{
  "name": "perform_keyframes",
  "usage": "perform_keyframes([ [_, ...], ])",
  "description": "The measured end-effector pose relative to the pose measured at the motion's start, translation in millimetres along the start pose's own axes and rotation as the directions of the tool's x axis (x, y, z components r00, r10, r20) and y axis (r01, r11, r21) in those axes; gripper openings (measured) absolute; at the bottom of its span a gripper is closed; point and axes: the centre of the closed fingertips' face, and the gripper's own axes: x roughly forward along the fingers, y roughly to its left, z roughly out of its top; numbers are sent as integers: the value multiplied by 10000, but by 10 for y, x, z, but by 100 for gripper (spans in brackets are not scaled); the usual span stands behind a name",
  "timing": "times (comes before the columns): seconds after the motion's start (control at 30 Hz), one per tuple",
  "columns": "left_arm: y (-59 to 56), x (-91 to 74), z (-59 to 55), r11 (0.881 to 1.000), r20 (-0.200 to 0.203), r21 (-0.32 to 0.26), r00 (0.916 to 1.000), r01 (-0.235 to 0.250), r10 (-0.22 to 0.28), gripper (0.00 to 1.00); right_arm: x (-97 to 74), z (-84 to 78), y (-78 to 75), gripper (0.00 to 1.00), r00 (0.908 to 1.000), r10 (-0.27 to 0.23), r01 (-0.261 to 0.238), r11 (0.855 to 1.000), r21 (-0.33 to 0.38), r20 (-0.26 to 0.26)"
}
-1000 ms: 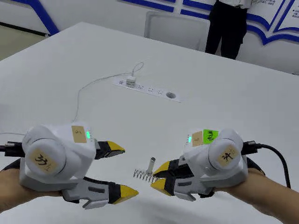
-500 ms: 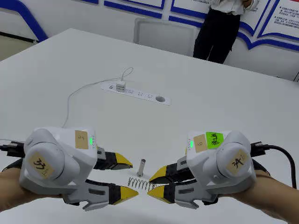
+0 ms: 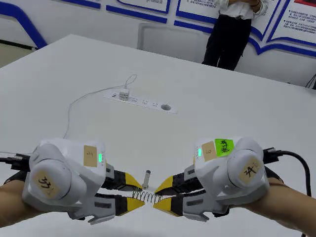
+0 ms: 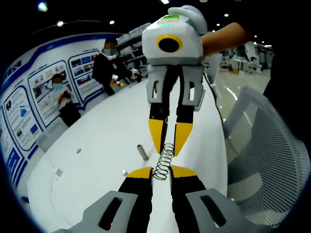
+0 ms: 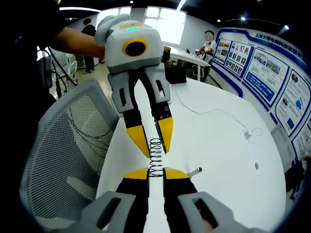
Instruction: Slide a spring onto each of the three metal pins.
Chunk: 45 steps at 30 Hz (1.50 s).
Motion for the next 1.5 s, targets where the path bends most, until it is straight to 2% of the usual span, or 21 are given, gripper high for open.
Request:
perform_keyframes([
  [0.1,-4,-11,10,9998,-17,179,10000,62,-62,12,-11,13,-4,10,10000,39,-39,10000,-27,27],
  [0.17,4,-21,29,9984,42,561,10000,-42,39,12,-21,21,-13,10,10000,3,-3,10000,-84,42],
  [0.33,16,-28,51,9976,99,676,9999,-142,136,11,-33,31,-36,10,10000,-30,30,10000,-63,88],
  [0.7,-15,-52,82,9990,244,445,9997,16,-26,10,-38,14,-43,11,9997,-202,201,9998,47,114],
  [0.8,-21,-49,85,9991,258,432,9997,26,-37,10,-42,14,-41,11,9997,-167,162,9995,278,186],
  [1.03,-28,-53,114,9989,331,461,9994,90,-105,10,-42,20,-38,12,9997,-75,67,9994,328,251],
  [1.37,-70,-83,104,9980,237,595,9995,209,-224,10,-119,114,18,10,9974,271,-303,9985,467,669],
  [1.47,-86,-90,94,9971,172,726,9996,228,-241,10,-170,191,47,10,9923,496,-570,9964,633,1131],
  [1.5,-77,-92,88,9972,168,727,9997,175,-188,10,-193,245,49,10,9881,518,-637,9948,790,1449],
])
